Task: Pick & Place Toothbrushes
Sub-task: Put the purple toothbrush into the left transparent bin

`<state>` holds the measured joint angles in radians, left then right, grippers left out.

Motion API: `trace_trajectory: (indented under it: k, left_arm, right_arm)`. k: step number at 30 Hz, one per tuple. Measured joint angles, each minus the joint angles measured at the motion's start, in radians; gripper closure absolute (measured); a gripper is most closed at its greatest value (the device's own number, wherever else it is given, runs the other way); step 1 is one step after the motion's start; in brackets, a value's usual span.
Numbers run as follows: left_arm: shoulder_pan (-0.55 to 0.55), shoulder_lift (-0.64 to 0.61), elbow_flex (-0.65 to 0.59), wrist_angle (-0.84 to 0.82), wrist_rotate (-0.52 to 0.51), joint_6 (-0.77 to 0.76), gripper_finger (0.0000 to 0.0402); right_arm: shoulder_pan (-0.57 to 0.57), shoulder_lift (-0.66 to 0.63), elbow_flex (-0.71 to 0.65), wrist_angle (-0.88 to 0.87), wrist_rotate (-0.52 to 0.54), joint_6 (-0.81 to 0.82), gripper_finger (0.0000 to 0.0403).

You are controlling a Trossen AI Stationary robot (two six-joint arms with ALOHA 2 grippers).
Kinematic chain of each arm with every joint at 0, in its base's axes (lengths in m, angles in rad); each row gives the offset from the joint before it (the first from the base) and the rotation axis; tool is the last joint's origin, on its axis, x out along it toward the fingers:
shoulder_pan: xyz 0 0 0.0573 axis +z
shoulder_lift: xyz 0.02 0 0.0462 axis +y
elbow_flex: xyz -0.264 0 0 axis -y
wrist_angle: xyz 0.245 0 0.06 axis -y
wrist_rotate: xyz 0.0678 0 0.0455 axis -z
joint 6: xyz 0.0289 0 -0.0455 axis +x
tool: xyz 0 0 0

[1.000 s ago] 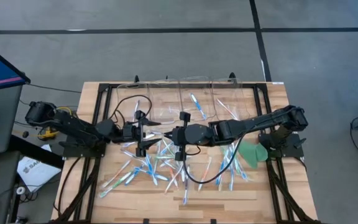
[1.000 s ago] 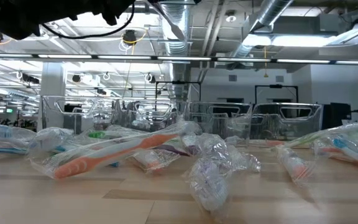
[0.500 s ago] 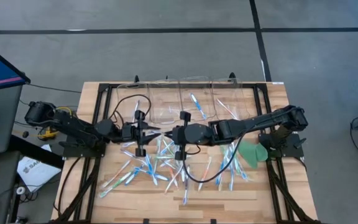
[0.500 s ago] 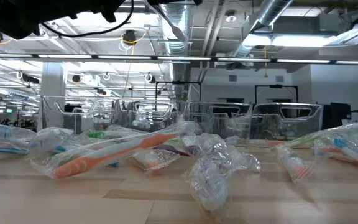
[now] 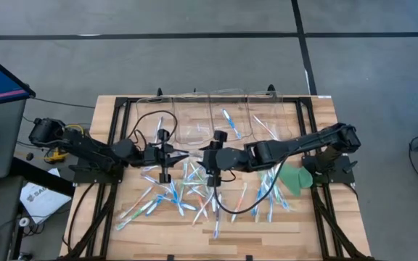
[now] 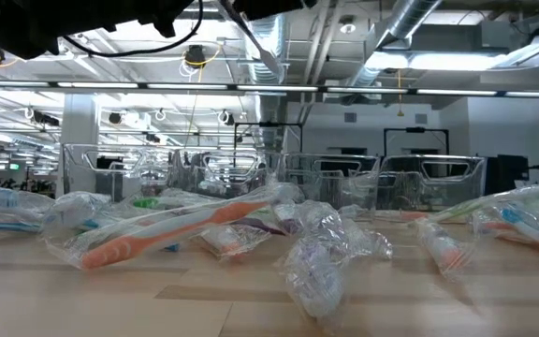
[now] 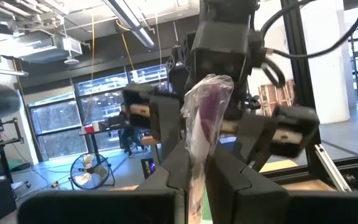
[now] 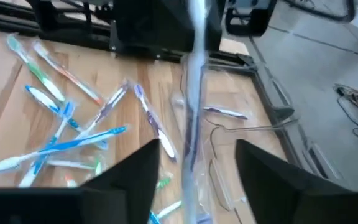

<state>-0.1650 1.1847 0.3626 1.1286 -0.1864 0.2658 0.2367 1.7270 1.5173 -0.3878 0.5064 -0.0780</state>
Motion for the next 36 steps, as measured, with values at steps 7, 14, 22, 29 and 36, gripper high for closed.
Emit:
trace_trajectory:
  k: [7,14,22,29,36]
  left_arm:
    - [0.000,0.000,-0.001,-0.038,0.000,0.014,0.0384]
    - [0.003,-0.056,0.024,-0.166,-0.030,0.045,0.0384]
    - [0.010,-0.244,0.251,-0.777,-0.218,0.103,0.0384]
    - [0.073,-0.272,0.528,-1.378,-0.358,-0.087,0.0384]
    - [0.268,-0.266,0.715,-1.751,-0.356,-0.221,0.0381]
  right_arm:
    - [0.044,-0.093,0.000,-0.271,0.046,0.038,0.0129]
    - [0.092,-0.230,0.000,-0.570,0.060,0.369,0.0127]
    - [0.187,-0.310,-0.001,-0.929,0.077,0.695,0.0127]
    - [0.294,-0.318,-0.018,-1.008,0.098,0.741,0.0127]
    - [0.383,-0.315,-0.116,-0.973,0.093,0.753,0.0127]
